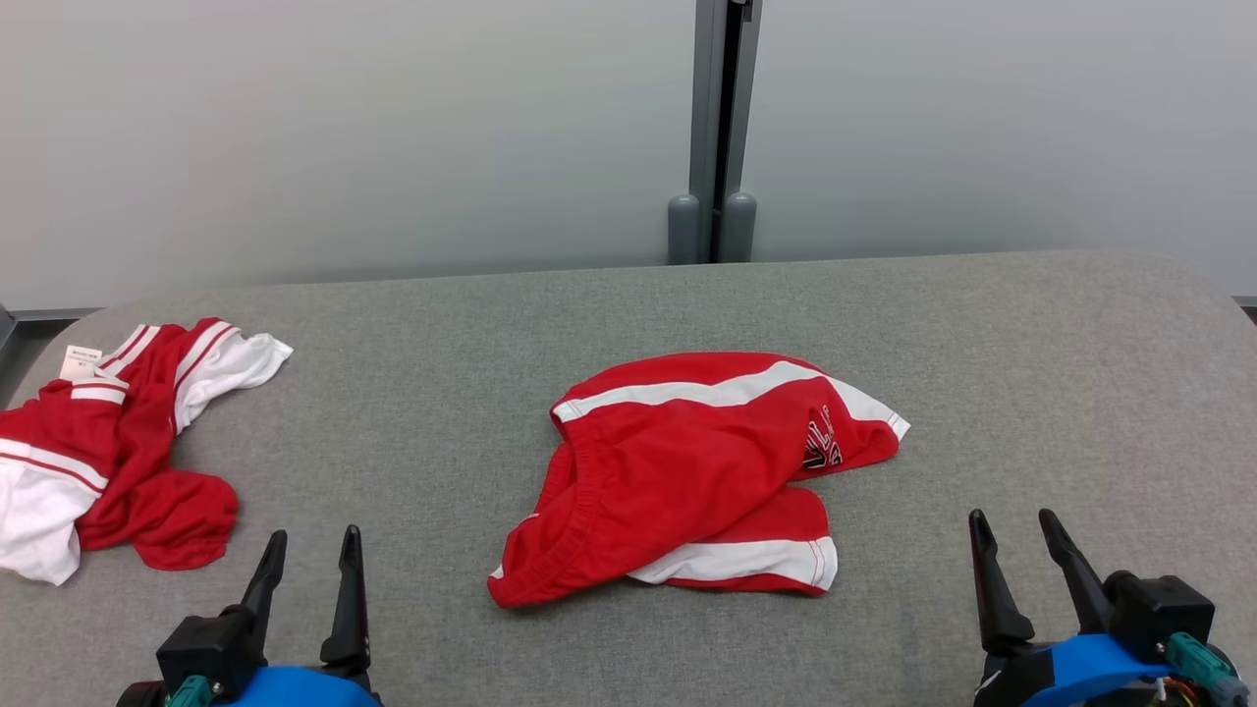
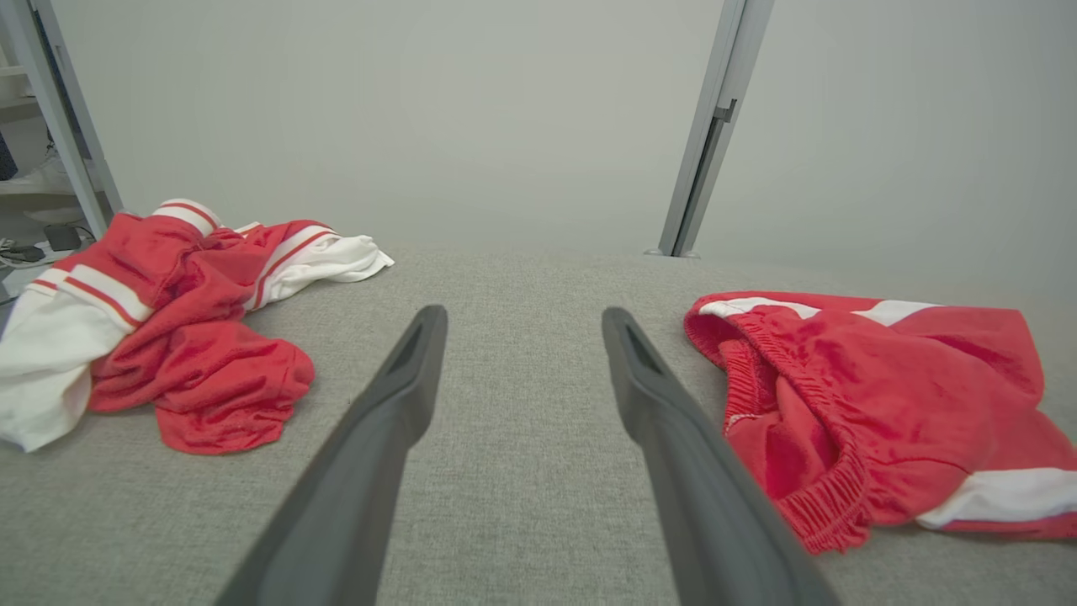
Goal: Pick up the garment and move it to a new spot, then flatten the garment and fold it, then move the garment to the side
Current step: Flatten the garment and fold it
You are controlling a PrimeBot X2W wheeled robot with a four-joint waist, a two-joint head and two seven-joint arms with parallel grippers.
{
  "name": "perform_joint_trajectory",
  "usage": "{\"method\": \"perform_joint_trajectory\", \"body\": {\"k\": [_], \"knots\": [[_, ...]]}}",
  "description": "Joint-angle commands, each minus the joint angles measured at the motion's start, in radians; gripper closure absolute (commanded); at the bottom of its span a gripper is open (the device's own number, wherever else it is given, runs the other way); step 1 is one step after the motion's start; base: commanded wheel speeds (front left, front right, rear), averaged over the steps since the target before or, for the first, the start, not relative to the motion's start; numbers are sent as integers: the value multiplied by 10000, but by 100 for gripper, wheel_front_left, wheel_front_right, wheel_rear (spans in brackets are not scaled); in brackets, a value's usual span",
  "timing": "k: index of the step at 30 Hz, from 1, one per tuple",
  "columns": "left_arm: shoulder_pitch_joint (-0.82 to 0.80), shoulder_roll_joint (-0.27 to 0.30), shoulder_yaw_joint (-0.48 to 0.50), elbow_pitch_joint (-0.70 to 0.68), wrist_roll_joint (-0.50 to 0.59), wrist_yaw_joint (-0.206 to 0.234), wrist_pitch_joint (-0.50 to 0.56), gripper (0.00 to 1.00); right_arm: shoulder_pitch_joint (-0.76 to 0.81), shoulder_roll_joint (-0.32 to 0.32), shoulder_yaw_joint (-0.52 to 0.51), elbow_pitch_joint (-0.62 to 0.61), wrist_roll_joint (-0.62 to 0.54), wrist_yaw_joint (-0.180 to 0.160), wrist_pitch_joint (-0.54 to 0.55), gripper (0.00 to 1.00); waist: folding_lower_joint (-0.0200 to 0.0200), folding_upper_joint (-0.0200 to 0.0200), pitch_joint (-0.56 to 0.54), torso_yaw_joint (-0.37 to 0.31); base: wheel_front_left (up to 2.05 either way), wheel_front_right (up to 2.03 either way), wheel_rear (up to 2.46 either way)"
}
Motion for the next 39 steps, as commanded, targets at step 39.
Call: {"method": "perform_joint_trajectory", "body": {"k": [39], "knots": [[-2492,149,-3631,638,-540,-771,5735,0,-568,-50,711,542,434,5,-429,0,0,-1,918,-1097,0,0,0]]}}
